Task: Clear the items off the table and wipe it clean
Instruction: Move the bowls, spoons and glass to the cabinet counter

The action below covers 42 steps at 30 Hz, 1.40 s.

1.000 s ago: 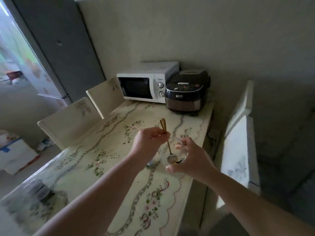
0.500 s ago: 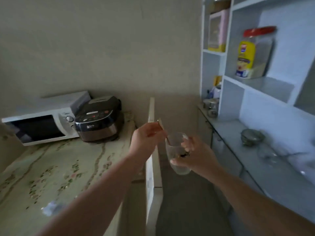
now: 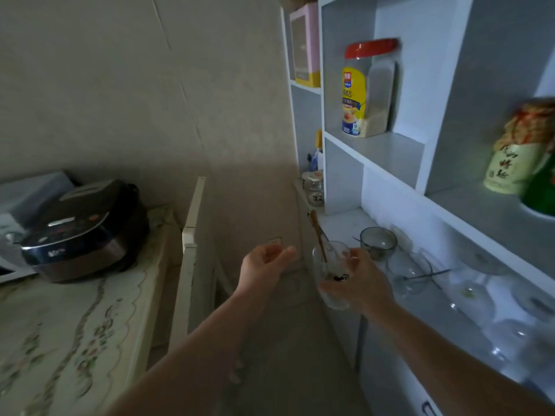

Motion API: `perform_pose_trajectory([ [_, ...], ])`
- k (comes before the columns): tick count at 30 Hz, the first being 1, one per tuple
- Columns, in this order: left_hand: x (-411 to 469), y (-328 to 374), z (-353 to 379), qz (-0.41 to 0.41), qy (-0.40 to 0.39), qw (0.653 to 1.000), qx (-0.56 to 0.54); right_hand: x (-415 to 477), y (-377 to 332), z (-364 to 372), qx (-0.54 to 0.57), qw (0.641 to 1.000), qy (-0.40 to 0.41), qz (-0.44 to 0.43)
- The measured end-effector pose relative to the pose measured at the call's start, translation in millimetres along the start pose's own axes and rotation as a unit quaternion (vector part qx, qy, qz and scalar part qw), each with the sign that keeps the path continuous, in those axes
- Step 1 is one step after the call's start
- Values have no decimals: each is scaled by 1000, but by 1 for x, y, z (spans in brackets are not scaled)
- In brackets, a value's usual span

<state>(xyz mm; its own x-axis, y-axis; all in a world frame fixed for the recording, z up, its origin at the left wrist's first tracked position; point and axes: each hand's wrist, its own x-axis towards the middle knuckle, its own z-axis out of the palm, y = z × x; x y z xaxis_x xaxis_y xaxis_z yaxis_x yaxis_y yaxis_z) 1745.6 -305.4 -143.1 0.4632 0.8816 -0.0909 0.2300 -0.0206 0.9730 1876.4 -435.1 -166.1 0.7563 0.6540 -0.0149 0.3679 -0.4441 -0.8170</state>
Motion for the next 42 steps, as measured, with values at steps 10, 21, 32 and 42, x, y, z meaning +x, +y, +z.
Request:
perform_pose_trajectory([
  [10, 55, -40, 37, -74, 37, 994, 78, 45, 12, 2, 23, 1000, -16, 10],
  [21, 204, -39, 84, -77, -12, 988, 131, 165, 17, 36, 18, 999, -24, 42],
  [32, 357, -50, 124, -108, -91, 980, 141, 313, 43, 69, 18, 989, 36, 142],
  [42, 406, -73, 147, -140, -128, 975, 119, 366, 77, 76, 34, 970, 106, 217],
])
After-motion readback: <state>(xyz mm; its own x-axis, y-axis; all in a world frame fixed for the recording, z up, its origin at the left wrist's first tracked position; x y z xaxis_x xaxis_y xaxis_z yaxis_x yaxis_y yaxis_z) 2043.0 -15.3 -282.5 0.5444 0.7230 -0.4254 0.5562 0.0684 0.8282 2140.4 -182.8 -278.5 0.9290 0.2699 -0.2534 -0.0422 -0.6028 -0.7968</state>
